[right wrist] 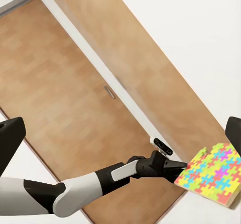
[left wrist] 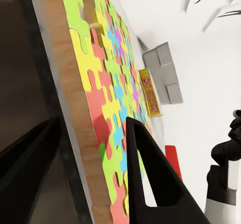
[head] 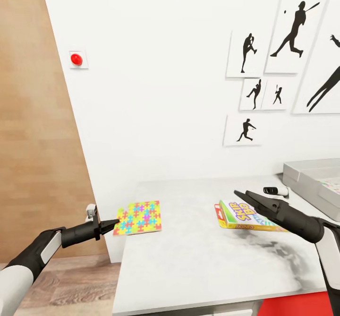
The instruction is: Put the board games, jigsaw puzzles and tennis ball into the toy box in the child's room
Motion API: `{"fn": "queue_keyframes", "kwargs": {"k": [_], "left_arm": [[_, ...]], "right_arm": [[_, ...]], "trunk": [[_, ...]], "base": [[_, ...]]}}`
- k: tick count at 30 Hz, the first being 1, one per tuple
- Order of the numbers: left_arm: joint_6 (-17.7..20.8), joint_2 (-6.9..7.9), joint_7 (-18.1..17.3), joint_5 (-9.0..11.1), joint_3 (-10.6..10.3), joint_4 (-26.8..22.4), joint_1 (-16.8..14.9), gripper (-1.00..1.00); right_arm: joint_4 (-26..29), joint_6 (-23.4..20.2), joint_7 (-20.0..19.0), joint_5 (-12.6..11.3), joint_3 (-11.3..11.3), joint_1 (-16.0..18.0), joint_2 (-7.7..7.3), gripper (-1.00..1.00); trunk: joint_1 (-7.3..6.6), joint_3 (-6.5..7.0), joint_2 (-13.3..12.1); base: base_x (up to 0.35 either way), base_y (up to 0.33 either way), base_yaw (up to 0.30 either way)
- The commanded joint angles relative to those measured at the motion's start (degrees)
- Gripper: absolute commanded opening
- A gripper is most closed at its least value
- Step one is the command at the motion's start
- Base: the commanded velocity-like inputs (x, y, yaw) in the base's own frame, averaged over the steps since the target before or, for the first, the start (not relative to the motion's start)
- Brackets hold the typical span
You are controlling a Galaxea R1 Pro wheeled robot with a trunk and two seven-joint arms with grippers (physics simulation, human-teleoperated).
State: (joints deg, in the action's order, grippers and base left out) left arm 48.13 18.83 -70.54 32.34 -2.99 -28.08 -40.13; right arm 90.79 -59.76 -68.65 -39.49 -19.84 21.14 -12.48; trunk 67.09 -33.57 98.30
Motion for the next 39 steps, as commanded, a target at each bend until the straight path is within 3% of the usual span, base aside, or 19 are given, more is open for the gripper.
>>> {"fn": "queue_keyframes", "kwargs": {"k": [1, 15, 20, 23, 26, 39], "left_arm": [[0.26, 0.06, -0.06, 0.27, -0.35, 0.03, -0.04, -1.0], [0.28, 0.06, -0.11, 0.26, -0.35, -0.01, -0.04, -1.0], [0.6, 0.18, -0.48, 0.23, -0.36, -0.21, -0.04, -1.0], [3.06, 0.47, -3.09, 0.16, -0.43, -0.4, -0.04, -1.0], [4.35, 0.71, -7.92, -0.07, -0.51, -0.53, -0.04, -1.0], [5.11, 0.71, -10.04, -0.22, -0.55, -0.66, -0.06, -1.0]], "right_arm": [[-0.02, -0.24, -0.17, 0.07, -0.03, 0.04, 0.0, 1.0], [-0.09, -0.24, -0.17, 0.36, -0.03, 0.04, 0.18, 1.0], [-0.12, -0.24, -0.17, 0.43, -0.09, 0.04, 0.31, 1.0], [-0.16, -0.24, -0.17, 0.45, -0.11, 0.04, 0.34, 1.0], [-0.17, -0.24, -0.14, 0.48, -0.11, 0.04, 0.41, 1.0], [-0.25, -0.1, 0.31, 0.53, -0.12, 0.04, 0.77, 1.0]], "trunk": [[-0.23, 0.12, -0.38], [-3.31, 2.63, -6.0], [-3.31, 2.63, -6.0], [-3.96, 3.17, -7.2], [-4.62, 3.71, -8.41], [-7.48, 6.05, -13.62]], "base": [[0.0, 0.0, 0.0], [0.0, 0.0, 0.0], [0.0, 0.0, 0.0], [0.0, 0.0, 0.0], [0.0, 0.0, 0.0], [0.0, 0.0, 0.0]]}}
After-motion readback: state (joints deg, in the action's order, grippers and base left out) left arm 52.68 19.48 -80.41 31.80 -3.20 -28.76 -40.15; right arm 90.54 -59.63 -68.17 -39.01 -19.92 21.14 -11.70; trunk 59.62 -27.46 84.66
